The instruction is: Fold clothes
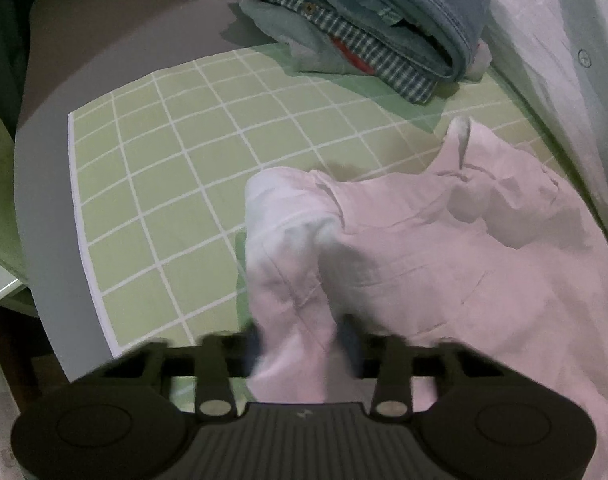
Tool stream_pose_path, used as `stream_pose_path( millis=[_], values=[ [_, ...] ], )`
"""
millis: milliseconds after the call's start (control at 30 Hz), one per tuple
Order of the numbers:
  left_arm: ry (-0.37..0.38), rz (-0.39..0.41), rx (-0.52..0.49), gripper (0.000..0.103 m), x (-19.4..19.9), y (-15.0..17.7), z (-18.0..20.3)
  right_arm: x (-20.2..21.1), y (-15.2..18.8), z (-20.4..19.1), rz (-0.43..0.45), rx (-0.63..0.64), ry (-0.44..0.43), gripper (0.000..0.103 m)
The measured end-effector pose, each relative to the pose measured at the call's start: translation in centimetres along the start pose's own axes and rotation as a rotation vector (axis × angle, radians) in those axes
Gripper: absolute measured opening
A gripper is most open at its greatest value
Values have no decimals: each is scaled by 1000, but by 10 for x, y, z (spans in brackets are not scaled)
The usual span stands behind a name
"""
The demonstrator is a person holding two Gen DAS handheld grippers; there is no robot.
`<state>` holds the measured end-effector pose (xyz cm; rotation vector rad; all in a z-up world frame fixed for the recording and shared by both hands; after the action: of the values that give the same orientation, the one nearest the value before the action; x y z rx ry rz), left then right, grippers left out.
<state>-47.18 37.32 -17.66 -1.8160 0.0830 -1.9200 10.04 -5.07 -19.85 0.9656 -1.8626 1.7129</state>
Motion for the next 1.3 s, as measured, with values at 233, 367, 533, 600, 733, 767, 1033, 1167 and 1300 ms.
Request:
stream_pose_path(
  millis=[233, 367, 533, 600, 733, 767, 1033, 1167, 1300],
  values=[
    [72, 55, 58, 9, 19, -1, -21, 62, -10, 39, 128, 46, 11, 6],
    [118, 61, 91, 9, 30, 3, -38, 98, -8, 71, 161, 41, 36, 6],
    [177, 93, 104, 8, 53, 12, -52, 135, 4, 104, 171, 49, 89, 6],
    [176, 129, 77, 8, 64, 14, -54, 147, 10, 116, 165, 40, 99, 6],
    [112, 120, 33, 9, 61, 19, -55, 132, 30, 136, 51, 42, 126, 7],
    [92, 111, 10, 11, 60, 23, -53, 127, 36, 139, 19, 46, 131, 8],
    [1, 207, -149, 33, 98, 63, -27, 124, 41, 156, -1, 82, 128, 35],
    [32, 237, -219, 48, 115, 95, 1, 125, 24, 172, 19, 91, 115, 47],
    [149, 250, -278, 79, 127, 138, 44, 107, 6, 168, 16, 164, 23, 66]
  ],
)
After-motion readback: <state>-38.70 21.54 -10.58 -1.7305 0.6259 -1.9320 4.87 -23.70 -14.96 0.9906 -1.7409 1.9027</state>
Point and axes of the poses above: each gripper's, at about its wrist camera, not at the fingertips, and x roughly against the way its jaws point, z to its right, y to its underside, the point moved 3 cm from there along -x, roughly the way its jaws point, and after that the axes turned 3 degrees about -y, right-handed, at the moved point
